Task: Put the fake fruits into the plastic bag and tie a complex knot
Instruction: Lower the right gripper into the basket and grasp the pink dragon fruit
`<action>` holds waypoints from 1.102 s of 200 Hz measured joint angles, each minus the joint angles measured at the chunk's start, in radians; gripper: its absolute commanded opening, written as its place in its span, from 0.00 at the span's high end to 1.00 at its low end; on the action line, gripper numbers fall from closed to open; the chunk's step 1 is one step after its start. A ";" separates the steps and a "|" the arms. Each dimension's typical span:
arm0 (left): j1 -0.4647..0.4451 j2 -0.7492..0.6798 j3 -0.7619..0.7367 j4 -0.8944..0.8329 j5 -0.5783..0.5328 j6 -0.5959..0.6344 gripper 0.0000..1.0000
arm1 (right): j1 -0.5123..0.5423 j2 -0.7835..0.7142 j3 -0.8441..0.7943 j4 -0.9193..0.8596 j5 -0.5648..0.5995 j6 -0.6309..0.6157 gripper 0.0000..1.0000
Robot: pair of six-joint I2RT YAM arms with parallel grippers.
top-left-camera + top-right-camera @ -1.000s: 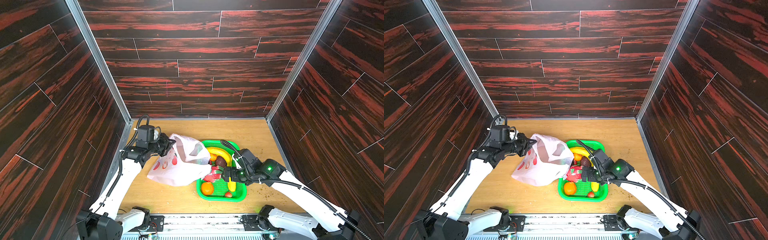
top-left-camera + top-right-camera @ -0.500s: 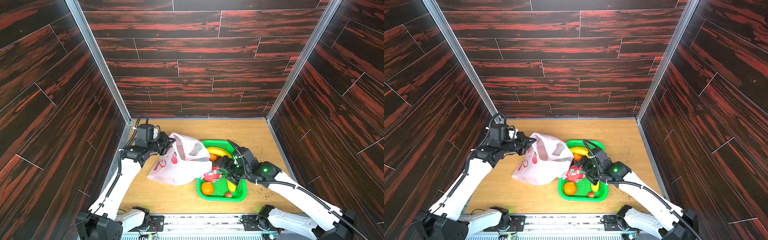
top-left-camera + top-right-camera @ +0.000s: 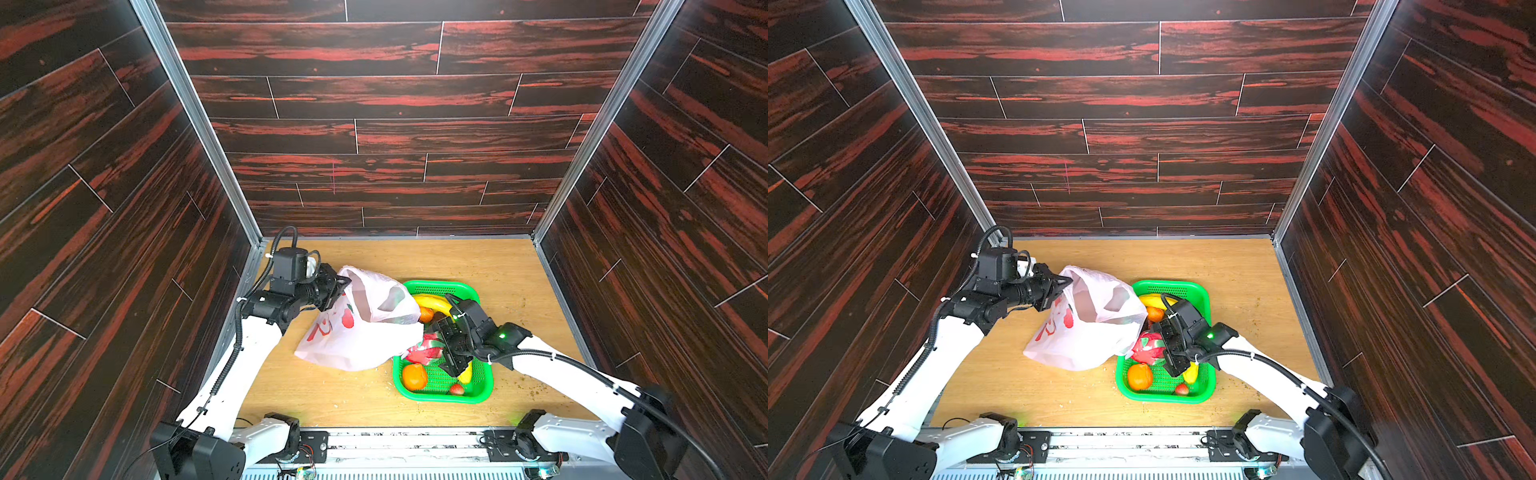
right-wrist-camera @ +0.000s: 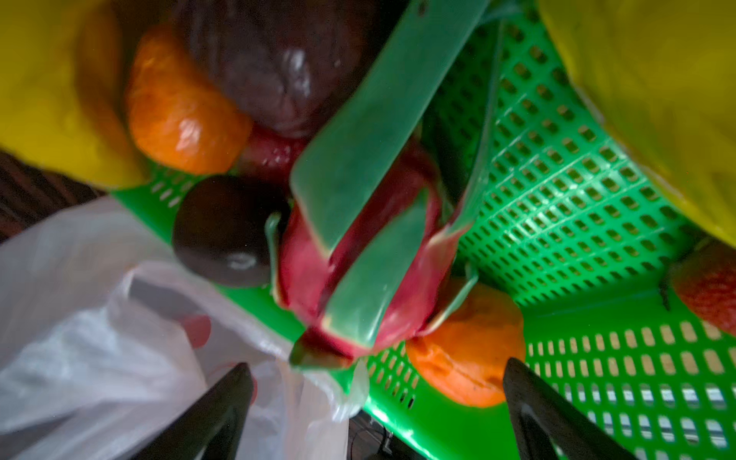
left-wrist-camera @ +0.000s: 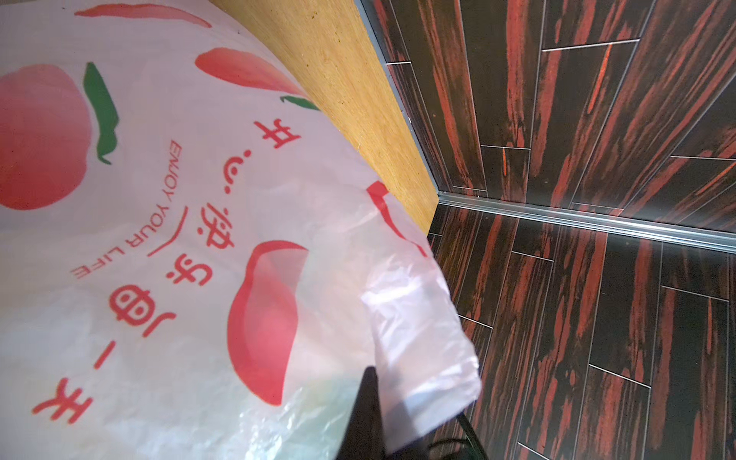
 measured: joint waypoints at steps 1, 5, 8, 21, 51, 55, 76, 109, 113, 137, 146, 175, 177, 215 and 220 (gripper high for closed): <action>0.000 0.000 0.000 0.000 0.000 0.000 1.00 | 0.000 0.001 0.000 0.001 0.000 0.000 0.01; 0.000 0.000 0.001 -0.001 0.000 0.002 1.00 | -0.001 0.006 0.000 0.008 0.001 0.003 0.01; 0.000 0.000 0.002 -0.002 0.000 0.003 1.00 | -0.002 0.009 0.000 0.014 0.001 0.005 0.01; 0.000 0.000 0.002 -0.003 0.000 0.004 1.00 | -0.004 0.018 0.000 0.037 0.001 0.014 0.01; 0.000 0.000 0.002 -0.003 0.000 0.008 1.00 | -0.005 0.024 -0.008 0.092 0.006 0.051 0.01; 0.000 0.000 0.002 -0.003 0.000 0.008 1.00 | -0.005 0.024 -0.008 0.093 0.008 0.056 0.01; 0.000 0.000 0.002 -0.004 0.000 0.011 1.00 | -0.005 0.026 -0.008 0.099 0.020 0.085 0.01; 0.000 0.000 0.002 -0.004 0.000 0.012 1.00 | -0.005 0.055 -0.008 0.108 0.023 0.125 0.01; 0.000 0.000 0.002 -0.004 0.000 0.012 1.00 | -0.005 0.060 -0.008 0.108 0.024 0.128 0.01; 0.000 0.000 0.002 -0.004 0.000 0.014 1.00 | -0.005 0.082 -0.008 0.103 0.035 0.130 0.01; 0.000 0.000 0.002 -0.005 0.000 0.015 1.00 | -0.005 0.085 -0.008 0.098 0.043 0.130 0.01; 0.000 0.000 0.002 -0.009 0.000 0.015 1.00 | -0.015 0.089 -0.011 0.091 0.056 0.129 0.01; 0.000 0.000 0.002 -0.010 0.000 0.015 1.00 | -0.017 0.089 -0.012 0.091 0.057 0.129 0.01; 0.000 0.000 0.002 -0.018 0.000 0.016 1.00 | -0.049 0.098 -0.038 0.092 0.070 0.112 0.01; 0.000 0.000 0.002 -0.019 0.000 0.015 1.00 | -0.051 0.102 -0.038 0.093 0.071 0.108 0.01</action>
